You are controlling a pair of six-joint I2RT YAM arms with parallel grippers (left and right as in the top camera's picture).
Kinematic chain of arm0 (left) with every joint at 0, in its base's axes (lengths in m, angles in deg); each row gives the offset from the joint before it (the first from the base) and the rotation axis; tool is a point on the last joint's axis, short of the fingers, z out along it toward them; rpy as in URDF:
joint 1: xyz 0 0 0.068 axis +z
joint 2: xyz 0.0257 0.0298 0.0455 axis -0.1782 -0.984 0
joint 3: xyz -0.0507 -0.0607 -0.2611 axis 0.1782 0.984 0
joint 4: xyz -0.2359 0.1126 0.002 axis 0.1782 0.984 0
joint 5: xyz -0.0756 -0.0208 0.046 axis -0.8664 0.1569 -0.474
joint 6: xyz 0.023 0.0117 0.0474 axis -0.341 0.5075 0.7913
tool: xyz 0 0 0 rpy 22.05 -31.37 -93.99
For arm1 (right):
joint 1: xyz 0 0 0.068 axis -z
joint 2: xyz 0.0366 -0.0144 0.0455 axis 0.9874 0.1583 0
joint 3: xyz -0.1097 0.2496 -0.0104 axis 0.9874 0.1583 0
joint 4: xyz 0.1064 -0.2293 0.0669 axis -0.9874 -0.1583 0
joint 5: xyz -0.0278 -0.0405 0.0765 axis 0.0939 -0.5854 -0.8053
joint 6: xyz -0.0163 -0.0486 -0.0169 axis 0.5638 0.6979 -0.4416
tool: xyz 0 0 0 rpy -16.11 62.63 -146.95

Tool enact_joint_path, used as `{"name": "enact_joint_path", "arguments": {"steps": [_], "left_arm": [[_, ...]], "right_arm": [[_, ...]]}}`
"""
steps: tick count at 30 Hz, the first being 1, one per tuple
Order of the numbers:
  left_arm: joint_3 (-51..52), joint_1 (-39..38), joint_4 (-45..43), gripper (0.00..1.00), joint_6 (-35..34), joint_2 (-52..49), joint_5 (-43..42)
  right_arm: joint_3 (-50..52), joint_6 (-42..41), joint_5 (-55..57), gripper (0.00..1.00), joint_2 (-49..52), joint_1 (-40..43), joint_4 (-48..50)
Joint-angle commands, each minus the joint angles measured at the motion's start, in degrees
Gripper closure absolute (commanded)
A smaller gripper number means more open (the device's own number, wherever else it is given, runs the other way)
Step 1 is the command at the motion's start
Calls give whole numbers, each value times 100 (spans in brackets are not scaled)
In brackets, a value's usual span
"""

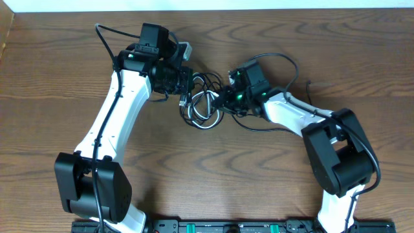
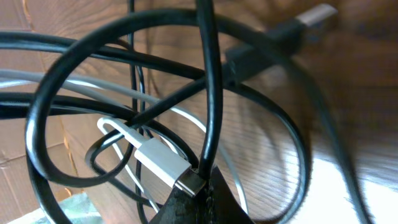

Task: Untangle cables

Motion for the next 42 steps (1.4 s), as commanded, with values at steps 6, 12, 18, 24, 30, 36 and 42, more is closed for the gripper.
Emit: {"name": "enact_joint_path", "arguments": {"steps": [6,12,18,24,30,36,42], "left_arm": [[44,22,11,93,-254,-24,975],[44,22,92,93,-358,-33,2059],[44,24,127,93,-356,-33,2656],[44,203,122,93,-358,-33,2732],[44,455,94,93,-354,-33,2732],[44,772,52,93,-354,-33,2734],[44,1084,59,93,-354,-33,2723]], "right_arm": [[-61,1316,417,99,-1484,708,-979],[-61,1864,140,99,-2820,1679,-1456],[-72,2028,26,99,-3862,2796,-1770],[-271,2315,284,98,-4656,3803,-2658],[-883,2865,844,99,-4741,3888,-3904],[-1910,3246,2009,99,-4741,3888,-4833],[-3213,3464,2516,99,-4741,3891,-5595]]}}
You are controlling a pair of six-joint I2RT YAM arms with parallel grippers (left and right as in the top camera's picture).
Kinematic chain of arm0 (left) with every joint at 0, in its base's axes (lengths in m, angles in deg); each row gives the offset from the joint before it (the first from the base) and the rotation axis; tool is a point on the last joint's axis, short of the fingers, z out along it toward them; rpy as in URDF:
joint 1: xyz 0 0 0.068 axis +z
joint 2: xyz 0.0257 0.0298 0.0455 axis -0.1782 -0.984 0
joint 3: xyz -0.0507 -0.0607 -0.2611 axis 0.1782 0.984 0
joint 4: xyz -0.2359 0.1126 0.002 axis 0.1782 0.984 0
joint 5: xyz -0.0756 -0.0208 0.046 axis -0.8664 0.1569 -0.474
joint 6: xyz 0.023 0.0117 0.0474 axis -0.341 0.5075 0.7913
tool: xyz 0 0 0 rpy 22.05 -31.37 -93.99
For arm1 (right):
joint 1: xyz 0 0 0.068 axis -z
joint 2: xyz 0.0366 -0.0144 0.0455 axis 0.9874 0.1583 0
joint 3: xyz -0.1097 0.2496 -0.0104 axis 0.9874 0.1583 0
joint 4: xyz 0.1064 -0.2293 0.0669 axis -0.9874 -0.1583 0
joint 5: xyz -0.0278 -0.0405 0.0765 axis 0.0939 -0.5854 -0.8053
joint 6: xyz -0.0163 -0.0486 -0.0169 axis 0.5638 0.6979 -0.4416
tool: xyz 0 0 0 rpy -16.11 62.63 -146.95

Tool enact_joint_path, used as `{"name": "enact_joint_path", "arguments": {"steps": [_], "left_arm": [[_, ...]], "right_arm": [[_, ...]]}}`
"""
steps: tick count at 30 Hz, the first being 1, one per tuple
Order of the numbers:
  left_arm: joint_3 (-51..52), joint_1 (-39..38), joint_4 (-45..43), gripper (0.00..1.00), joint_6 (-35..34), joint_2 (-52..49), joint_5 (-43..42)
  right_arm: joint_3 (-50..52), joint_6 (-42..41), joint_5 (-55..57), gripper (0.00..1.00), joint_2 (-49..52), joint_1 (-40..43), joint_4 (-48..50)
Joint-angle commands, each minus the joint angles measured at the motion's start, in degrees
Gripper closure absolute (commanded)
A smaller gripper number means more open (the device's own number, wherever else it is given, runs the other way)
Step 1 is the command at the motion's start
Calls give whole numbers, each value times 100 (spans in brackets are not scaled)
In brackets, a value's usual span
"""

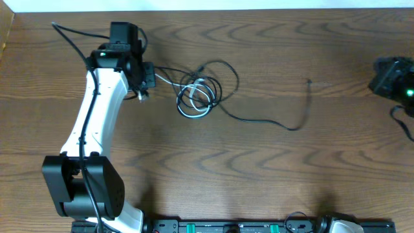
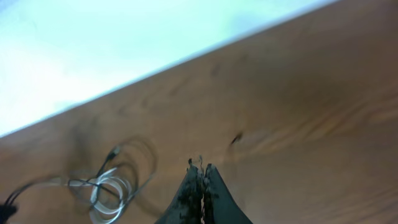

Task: Untangle cables

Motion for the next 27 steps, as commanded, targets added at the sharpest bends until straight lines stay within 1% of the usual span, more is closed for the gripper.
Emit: {"name": "enact_joint_path", "arguments": {"steps": [1,2,7,8,9,10,11,13,14,15,16,17,19,21,23,24,27], "left_arm": [[37,146,17,92,-48,-33,85],[37,149,15,93,-11,-33,15],[37,114,-92,92,966,-33,-1537],[37,103,-101,89,1165,-33,-1808],[37,79,-105,83,1480,-33,-2177],[37,68,-90,73,1665,-33,-2435],[37,48,-66,66,1836,-33,-2649],[37,9,-44,47,2020,-33,-2909],[37,-15,-48,34,2017,-33,-2898],[37,-33,-48,25,2013,-33,-2874],[37,-46,-46,18,2011,-33,-2870],[37,-48,-42,14,2011,-33,-2868],[37,-46,-9,12,1987,-33,-2865],[37,-50,-2,13,1888,-33,-2865],[48,-76,-4,20,1744,-46,-2785],[52,-103,-7,23,1504,-74,-2570],[55,-164,-4,25,997,-195,-2100]], "right_arm": [[-584,258,444,99,-70,33,-232],[-614,258,393,99,-70,33,-267],[-605,260,197,99,177,9,-597],[-605,264,138,99,262,9,-651],[-605,269,15,98,393,2,-717],[-605,299,-90,97,474,0,-748],[-605,378,-267,94,575,-4,-774],[-605,501,-535,88,717,-4,-796],[-605,573,-702,82,817,-4,-809],[-605,605,-791,76,896,-4,-817],[-605,629,-885,70,997,-4,-839],[-605,656,-929,67,1062,-4,-852],[-605,667,-981,61,1294,-7,-922],[-603,667,-1019,60,1440,-39,-966],[-603,667,-1038,60,1565,-105,-986],[-603,667,-1036,60,1646,-168,-992],[-603,667,-1032,60,1764,-295,-988]]}}
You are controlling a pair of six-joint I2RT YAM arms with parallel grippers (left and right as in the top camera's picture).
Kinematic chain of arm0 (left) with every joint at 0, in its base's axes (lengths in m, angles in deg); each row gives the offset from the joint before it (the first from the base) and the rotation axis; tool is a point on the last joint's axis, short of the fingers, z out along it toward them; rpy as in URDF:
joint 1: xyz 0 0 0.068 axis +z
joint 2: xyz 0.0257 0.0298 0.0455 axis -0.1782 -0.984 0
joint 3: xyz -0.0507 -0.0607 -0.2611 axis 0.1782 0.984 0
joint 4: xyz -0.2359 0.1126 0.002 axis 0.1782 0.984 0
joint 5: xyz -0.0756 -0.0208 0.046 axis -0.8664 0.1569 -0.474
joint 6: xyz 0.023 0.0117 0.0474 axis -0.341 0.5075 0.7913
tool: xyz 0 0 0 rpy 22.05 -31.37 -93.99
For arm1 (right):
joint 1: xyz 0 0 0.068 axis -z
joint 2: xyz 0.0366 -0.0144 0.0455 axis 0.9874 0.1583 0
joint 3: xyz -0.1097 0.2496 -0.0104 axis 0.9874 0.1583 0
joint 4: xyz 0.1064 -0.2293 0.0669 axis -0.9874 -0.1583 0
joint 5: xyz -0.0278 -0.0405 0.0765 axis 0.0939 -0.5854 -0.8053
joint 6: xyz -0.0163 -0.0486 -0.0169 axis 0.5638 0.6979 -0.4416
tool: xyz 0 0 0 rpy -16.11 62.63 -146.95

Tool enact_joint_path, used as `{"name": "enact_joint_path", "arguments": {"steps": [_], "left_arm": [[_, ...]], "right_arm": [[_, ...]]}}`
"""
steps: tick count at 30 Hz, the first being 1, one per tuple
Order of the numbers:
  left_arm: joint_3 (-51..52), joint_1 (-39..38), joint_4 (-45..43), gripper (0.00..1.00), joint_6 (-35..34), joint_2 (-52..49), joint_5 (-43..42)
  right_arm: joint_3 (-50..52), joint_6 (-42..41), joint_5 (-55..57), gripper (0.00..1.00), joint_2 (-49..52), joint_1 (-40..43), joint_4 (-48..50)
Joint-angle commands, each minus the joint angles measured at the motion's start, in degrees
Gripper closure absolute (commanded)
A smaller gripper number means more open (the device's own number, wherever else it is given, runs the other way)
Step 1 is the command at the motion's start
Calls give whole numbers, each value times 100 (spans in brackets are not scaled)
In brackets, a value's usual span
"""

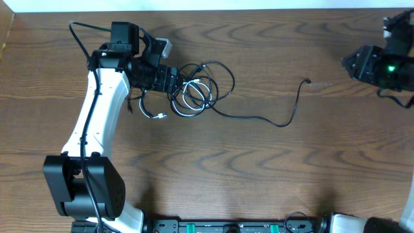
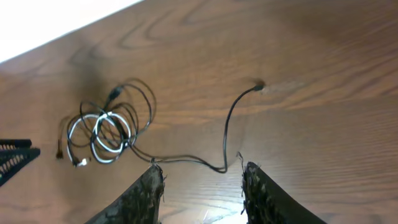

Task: Untangle cables

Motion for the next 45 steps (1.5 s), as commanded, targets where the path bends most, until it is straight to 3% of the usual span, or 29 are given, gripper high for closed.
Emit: {"name": "enact_joint_path", "arguments": {"steps": [1,8,11,16,21,29,37,45], "left_arm": [[55,-81,17,26,-758,-232,627],[55,-90,-291,37,-1137,-859,763],[55,-90,-592,53,-1134,-1318,765],[55,-90,-831,63,-1134,-1628,789],[52,-90,-931,93,-1137,-1738,1040],[-188,-92,-647,93,-1134,-1172,520],[-251,-129,-599,93,-1158,833,-1032],[-251,-127,-678,93,-1624,1875,-1604]], "right_arm": [[-11,85,-129,60,111,-173,0],[-11,87,-127,58,229,-308,63],[-9,87,-127,56,232,-358,61],[-7,87,-125,53,236,-448,109],[4,87,-79,50,249,-706,214],[7,85,0,47,407,-1025,280],[7,87,-234,46,717,-1475,656],[7,345,-772,39,1191,-2232,1517]]}}
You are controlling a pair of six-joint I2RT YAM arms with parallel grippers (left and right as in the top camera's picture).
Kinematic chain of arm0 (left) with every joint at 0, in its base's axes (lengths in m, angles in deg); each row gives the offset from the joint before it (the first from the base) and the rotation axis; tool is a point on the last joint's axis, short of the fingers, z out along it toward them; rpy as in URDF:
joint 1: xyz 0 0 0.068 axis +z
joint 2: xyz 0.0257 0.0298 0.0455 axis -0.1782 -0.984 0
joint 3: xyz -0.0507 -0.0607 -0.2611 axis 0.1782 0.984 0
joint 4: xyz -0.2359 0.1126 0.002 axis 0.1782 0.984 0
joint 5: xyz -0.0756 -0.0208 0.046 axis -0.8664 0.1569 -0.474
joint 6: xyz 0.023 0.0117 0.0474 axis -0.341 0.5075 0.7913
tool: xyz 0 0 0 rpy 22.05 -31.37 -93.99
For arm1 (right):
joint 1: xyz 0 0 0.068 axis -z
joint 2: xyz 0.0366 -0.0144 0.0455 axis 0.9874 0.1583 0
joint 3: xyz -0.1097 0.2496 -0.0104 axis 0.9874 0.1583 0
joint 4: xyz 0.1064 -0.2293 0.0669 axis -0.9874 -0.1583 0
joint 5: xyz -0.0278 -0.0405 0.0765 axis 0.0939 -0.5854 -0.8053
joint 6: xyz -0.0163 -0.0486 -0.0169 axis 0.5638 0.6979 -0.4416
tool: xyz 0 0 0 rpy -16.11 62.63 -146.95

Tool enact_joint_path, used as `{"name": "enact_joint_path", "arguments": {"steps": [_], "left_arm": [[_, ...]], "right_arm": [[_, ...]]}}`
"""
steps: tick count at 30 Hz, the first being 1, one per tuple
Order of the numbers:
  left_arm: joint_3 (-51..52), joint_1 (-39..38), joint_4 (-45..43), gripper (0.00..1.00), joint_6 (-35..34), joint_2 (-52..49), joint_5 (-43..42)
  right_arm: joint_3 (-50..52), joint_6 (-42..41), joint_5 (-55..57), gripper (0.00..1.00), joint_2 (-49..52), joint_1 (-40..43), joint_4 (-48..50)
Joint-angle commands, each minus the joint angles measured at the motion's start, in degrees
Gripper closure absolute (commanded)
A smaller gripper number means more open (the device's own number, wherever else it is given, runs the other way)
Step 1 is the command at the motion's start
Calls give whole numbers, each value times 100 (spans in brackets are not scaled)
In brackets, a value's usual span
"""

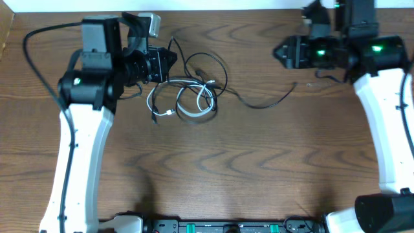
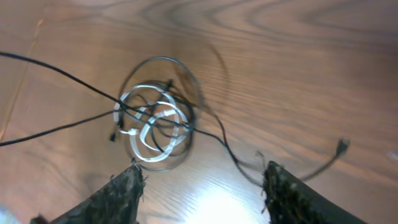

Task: Untangle cables

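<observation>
The tangle (image 1: 194,90) lies at the upper middle of the table: loops of black cable wound through white cable loops (image 1: 187,107). My left gripper (image 1: 163,63) sits at the tangle's left edge, raised, with black strands running taut into it. A black tail (image 1: 259,103) trails right to a small plug (image 1: 295,84). My right gripper (image 1: 279,52) hovers high at the upper right, wide open and holding nothing. In the right wrist view the tangle (image 2: 155,124) lies beyond the spread fingers (image 2: 127,193), and the tail's plug (image 2: 341,146) lies to the right.
A white plug (image 1: 169,113) of the white cable rests on the wood below the left gripper. The table's far edge (image 1: 226,9) runs close behind both grippers. Bare wooden table (image 1: 226,168) fills the near half.
My right gripper has moved left from the table's right edge and its jaws stand wider. The left arm now stands higher at the tangle, whose loops have spread and whose tail plug lies further left.
First both grippers met at the tangle mid-table, the right one shut on cable. Then the right gripper was shut far to the right, with a black tail lying drawn out. Later it was open at the right edge, left gripper at the tangle. Now it hovers nearer, open.
</observation>
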Motion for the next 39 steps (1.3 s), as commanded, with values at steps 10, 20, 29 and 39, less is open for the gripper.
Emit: {"name": "enact_joint_path", "arguments": {"steps": [10,20,29,39], "left_arm": [[-109,-9,-1906,93,-1523,796,-1250],[-120,24,-4417,93,-2966,1272,-1132],[-529,323,-5506,93,-3766,1235,-732],[-2341,343,-4109,93,-3285,656,-953]], "right_arm": [[4,192,-494,36,1187,-1010,549],[4,304,-595,36,1517,-1172,734],[4,450,-592,35,1517,-1139,745],[4,509,-977,34,1517,-1126,863]]}}
